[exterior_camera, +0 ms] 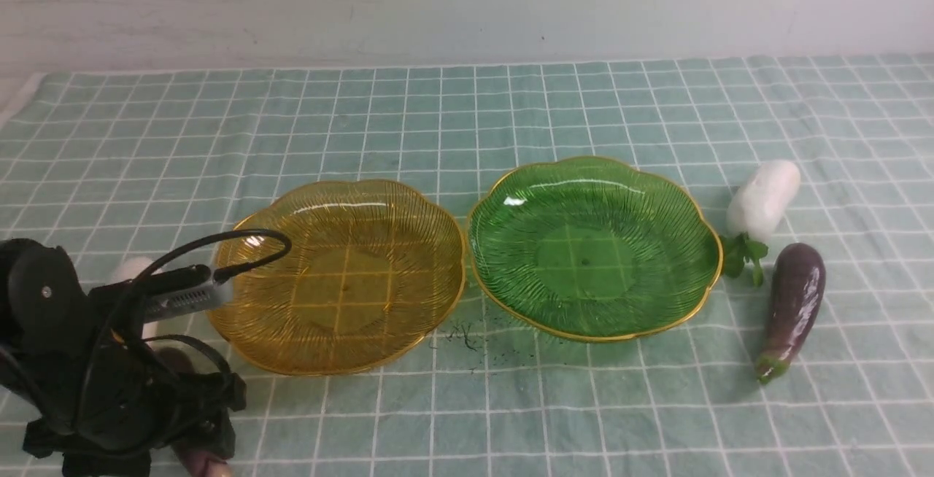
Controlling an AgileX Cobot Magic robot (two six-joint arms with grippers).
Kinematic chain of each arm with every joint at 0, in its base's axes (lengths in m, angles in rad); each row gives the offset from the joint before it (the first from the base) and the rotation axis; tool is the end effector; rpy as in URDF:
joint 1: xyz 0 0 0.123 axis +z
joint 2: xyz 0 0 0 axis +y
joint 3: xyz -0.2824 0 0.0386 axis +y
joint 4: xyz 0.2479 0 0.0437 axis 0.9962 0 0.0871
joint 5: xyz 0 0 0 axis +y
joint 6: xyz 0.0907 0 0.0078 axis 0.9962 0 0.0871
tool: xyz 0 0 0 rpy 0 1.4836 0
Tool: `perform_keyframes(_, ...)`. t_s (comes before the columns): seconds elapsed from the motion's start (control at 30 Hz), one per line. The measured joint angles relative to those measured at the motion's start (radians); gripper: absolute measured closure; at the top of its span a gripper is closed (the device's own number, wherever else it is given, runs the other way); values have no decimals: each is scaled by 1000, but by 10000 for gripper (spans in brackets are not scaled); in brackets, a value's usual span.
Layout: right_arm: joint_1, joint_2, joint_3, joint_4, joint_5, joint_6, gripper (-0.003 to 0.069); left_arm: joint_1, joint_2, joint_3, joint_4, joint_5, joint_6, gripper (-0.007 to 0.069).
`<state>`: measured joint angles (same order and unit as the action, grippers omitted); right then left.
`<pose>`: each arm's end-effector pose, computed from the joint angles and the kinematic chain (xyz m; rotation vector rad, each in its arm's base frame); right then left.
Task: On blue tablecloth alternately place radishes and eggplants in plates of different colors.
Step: 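Pick up the eggplant and place it in the yellow plate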
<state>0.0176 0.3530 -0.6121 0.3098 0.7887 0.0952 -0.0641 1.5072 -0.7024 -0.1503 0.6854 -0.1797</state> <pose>0.0576 0.0207 0.3264 0.1576 1.9980 0.4322 0.2384 -0.0240 0.1696 -0.3334 2.9638 -0.1858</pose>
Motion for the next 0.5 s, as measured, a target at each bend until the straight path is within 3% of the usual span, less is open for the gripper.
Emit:
perform_keyframes(0.1,0,110,-86,-3,106,-56,673,0,40,0,0,-47,-8,59)
perform_keyframes(0.2,0,200,-141,-5,183,-75,673,0,73,-1,0,-70,-11,116)
perform_keyframes(0.23,0,229,-150,-5,207,-78,673,0,77,-2,5,-71,-11,153)
perform_keyframes(0.3,0,315,-181,-7,275,-81,673,1,73,-7,5,-53,-11,361)
perform_keyframes(0.5,0,456,-228,-31,325,-82,673,-13,-41,-7,4,49,-11,358)
